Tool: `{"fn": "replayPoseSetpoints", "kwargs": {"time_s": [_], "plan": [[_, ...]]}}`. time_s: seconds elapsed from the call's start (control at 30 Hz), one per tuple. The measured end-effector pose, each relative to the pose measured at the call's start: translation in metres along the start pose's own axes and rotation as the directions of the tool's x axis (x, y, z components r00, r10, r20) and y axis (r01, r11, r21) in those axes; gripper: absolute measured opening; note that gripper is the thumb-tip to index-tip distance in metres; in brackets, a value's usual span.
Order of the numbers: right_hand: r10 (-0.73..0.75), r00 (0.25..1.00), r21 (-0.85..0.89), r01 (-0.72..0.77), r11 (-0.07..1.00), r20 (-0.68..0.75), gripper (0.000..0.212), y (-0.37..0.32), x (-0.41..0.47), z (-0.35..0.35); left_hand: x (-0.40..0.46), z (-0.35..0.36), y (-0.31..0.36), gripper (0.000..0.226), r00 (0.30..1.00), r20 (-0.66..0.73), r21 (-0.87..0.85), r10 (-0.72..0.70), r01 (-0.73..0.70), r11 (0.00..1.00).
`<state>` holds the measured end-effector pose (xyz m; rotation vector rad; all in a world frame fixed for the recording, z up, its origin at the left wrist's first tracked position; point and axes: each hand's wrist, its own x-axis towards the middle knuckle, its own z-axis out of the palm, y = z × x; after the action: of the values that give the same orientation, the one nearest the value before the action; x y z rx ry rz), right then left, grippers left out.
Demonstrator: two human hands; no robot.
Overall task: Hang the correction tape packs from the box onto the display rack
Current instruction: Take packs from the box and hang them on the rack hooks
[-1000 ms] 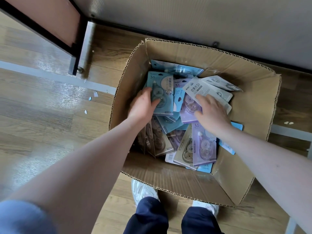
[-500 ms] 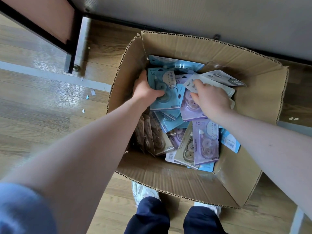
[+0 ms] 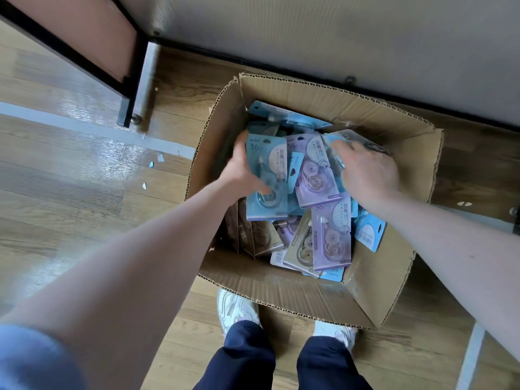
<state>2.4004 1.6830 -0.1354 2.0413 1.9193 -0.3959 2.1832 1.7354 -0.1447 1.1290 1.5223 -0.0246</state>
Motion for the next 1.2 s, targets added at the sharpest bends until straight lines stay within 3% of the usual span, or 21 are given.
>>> {"fn": "replayPoseSetpoints", "kwargs": {"time_s": [0.1,0.2,0.43,0.53,0.6,0.77,1.0,1.2], "plan": [[0.043,0.999,0.059,-0.041,0.997,-0.029,0.035,0.013,-0.003,0.003,-0.006,-0.005,-0.004,0.105,0.997,-0.071,0.077,0.035,-0.029,0.997],[-0.011,0.997,0.129,0.022,0.991,-0.08,0.023,0.023,-0.005,0.006,-0.006,-0.009,-0.009,0.084,0.984,-0.168,0.131,0.055,-0.033,0.991],[0.086,0.982,0.296,-0.032,0.955,-0.17,0.02,0.023,0.004,-0.003,-0.006,-0.002,-0.01,0.045,0.944,-0.304,0.208,0.13,-0.067,0.976],[0.043,0.995,0.261,-0.018,0.965,-0.09,0.059,0.017,0.005,-0.012,-0.008,0.001,-0.006,0.032,0.953,-0.245,0.232,0.177,-0.12,0.965],[0.043,0.998,0.214,-0.033,0.976,-0.041,0.066,0.017,0.006,-0.017,-0.011,0.002,-0.003,0.027,0.962,-0.172,0.243,0.213,-0.168,0.955],[0.106,0.99,0.194,-0.086,0.977,-0.096,0.032,0.019,0.008,-0.026,-0.023,-0.002,0.005,0.026,0.974,-0.058,0.305,0.22,-0.192,0.933],[0.207,0.978,0.113,-0.21,0.971,0.039,0.026,0.016,0.006,-0.046,-0.038,-0.015,0.011,0.019,0.969,-0.069,0.387,0.237,-0.193,0.901],[0.348,0.936,0.336,-0.344,0.877,0.052,0.022,0.027,-0.012,-0.057,-0.058,-0.023,0.02,0.022,0.965,-0.021,0.526,0.26,-0.21,0.824]]}}
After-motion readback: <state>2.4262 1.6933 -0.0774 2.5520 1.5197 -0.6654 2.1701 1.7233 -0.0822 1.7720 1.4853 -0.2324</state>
